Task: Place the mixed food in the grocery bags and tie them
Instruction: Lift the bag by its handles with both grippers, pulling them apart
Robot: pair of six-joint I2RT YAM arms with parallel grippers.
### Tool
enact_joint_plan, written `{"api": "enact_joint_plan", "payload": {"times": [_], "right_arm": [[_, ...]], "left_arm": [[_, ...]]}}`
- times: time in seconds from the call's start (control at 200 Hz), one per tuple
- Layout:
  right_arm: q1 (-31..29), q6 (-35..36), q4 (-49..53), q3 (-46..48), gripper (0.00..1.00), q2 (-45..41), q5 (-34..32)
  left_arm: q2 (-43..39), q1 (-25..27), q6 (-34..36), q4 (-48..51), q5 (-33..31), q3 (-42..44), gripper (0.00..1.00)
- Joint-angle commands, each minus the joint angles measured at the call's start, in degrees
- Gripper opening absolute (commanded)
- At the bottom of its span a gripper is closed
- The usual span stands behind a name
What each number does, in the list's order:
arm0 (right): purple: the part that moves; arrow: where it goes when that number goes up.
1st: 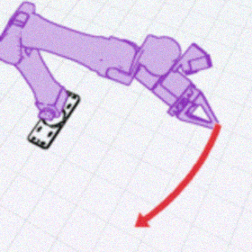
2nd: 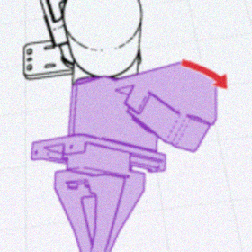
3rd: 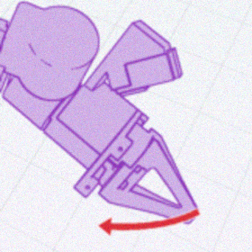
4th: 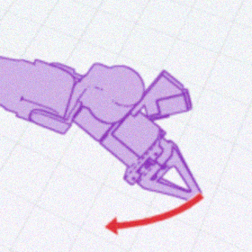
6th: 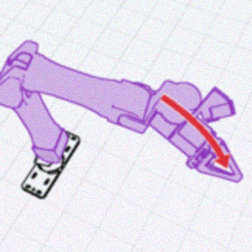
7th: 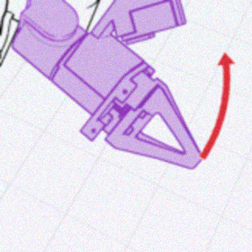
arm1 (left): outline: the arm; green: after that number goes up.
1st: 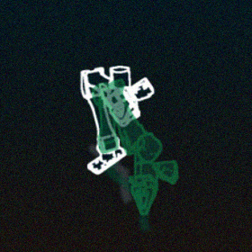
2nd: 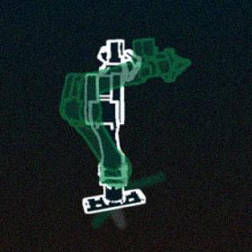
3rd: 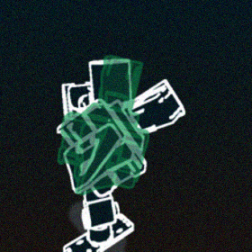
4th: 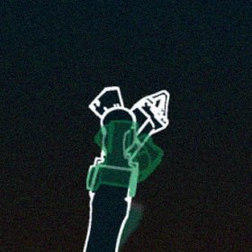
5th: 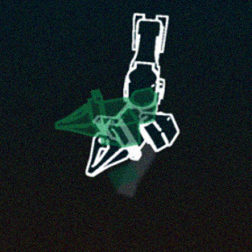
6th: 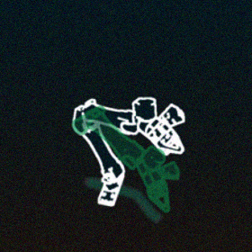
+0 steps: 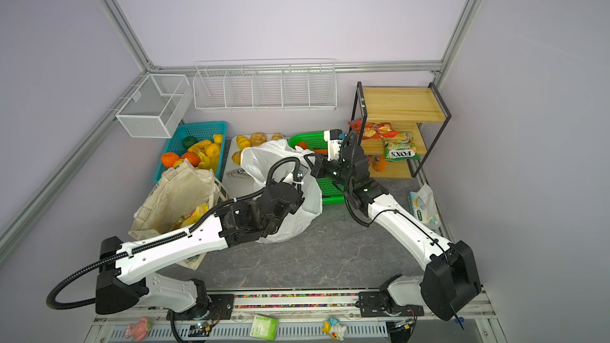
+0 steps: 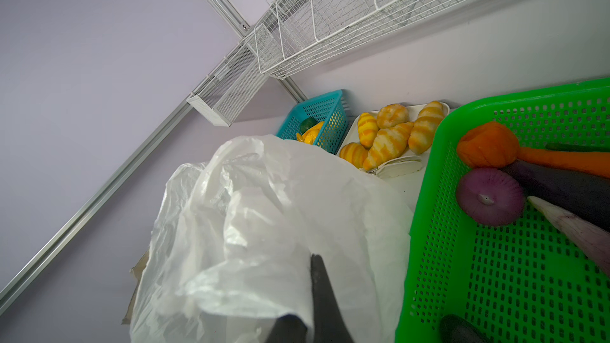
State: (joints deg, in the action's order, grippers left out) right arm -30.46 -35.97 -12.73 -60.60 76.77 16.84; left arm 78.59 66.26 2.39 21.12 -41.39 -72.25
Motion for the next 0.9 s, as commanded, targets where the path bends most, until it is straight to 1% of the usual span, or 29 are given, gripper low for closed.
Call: {"api": "enact_joint_plan", "payload": {"times": [0.0, 0.085, 0.14, 0.23, 0.305, 0.385, 0.45, 0.505, 0.585, 0.675, 0.82, 0.895], "right_arm": [[0.32, 0.41, -3.86, 2.17, 0.07, -2.78, 0.95], [0.32, 1.44, -4.58, 3.12, 0.07, -4.74, 1.17], [0.2, 1.9, -7.34, 4.51, 0.07, -6.44, 1.96], [-0.49, 3.05, -11.45, 6.42, 0.07, -9.31, 3.98], [-1.14, 4.18, -11.37, 6.69, 0.07, -11.37, 6.1], [-1.14, 5.29, -7.55, 5.4, 0.07, -12.88, 10.67], [-1.26, 7.47, -0.75, 2.72, 0.08, -13.89, 14.97], [-1.44, 9.15, 3.7, 1.41, 0.08, -15.51, 16.49], [-1.54, 11.78, 8.61, 1.1, 0.08, -19.64, 13.79], [-1.8, 15.78, 13.39, 0.51, 0.08, -24.79, 9.34], [-1.8, 20.59, 19.63, -0.16, 0.08, -31.65, 0.62], [-1.8, 22.31, 22.98, 0.3, 0.08, -34.02, -5.2]], "left_arm": [[-6.3, -2.4, -5.47, -3.62, 9.43, 3.28, 0.0], [-13.04, -3.16, -5.15, -6.74, 13.14, 6.16, 0.0], [-17.5, -4.82, -6.53, -8.58, 17.58, 8.13, 0.0], [-24.55, -10.79, -11.54, -11.08, 27.38, 10.89, 0.0], [-28.74, -15.73, -14.76, -11.03, 32.93, 11.34, 0.0], [-32.35, -18.99, -15.49, -10.2, 35.17, 10.84, 0.0], [-34.47, -20.75, -15.19, -9.54, 34.81, 10.24, 0.0], [-35.0, -22.16, -15.14, -8.49, 34.08, 9.29, 0.0], [-33.84, -24.07, -16.0, -7.96, 34.45, 7.84, 0.0], [-30.67, -24.77, -17.37, -8.49, 37.04, 6.16, 0.0], [-23.92, -24.77, -19.93, -11.46, 42.86, 3.69, 0.0], [-20.44, -24.77, -21.15, -12.52, 46.14, 2.76, 0.0]]}}
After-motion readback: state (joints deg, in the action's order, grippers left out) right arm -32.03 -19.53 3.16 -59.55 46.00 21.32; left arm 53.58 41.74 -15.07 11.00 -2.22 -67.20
